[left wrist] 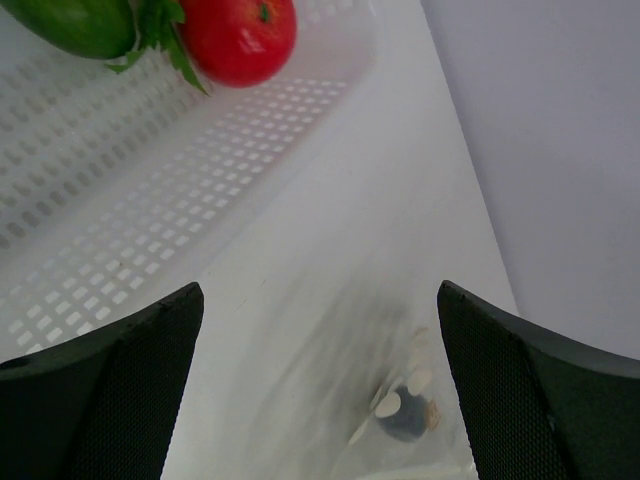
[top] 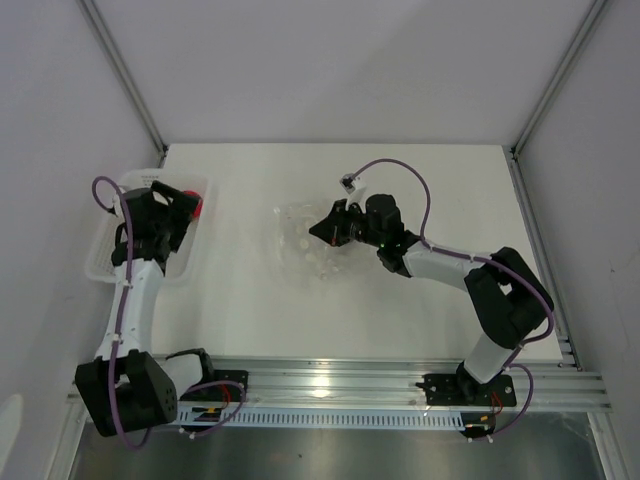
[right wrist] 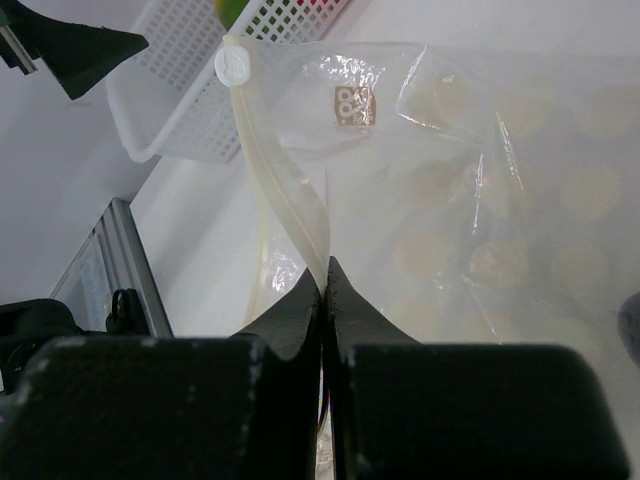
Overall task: Place the food in the zip-top bag and seal the zipper
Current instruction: Pick up the fake vegetable from the bin.
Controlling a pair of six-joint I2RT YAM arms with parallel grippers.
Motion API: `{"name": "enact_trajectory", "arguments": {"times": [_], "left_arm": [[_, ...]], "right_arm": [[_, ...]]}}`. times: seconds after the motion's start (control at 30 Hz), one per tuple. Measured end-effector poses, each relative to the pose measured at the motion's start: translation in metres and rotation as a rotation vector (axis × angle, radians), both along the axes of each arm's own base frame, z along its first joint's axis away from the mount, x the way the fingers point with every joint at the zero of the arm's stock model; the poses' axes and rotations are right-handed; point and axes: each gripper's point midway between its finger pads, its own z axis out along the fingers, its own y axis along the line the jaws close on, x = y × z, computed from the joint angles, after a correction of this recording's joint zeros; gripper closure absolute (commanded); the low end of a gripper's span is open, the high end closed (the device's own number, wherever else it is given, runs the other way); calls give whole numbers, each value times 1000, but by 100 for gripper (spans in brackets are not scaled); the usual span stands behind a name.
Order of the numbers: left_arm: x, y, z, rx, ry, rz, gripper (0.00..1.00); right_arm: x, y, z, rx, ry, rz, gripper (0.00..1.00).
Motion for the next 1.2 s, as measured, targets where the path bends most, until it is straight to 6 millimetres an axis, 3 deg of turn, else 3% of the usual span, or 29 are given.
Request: {"name": "enact_trajectory", "arguments": {"times": [0.23,0.47,0.67,0.87,1.2], "left_arm": [[21,36,-16,-61,70,173,1],[59,69,-33,-131,159,269,1],[79,79,-62,-192,261,317,1],[80,81,-100,-232,355,363,1],[110,98,-98,-221,348,403,1]], "right_arm": [[2,-1,-3,-4,5,-3,100],[6,-4,-4,-2,3,-13,100],[8,-4,-9,-5,8,-13,100],[10,-5,-14,-10,17,-15,100],[14,-8,-17,-12,23,-19,100]]}}
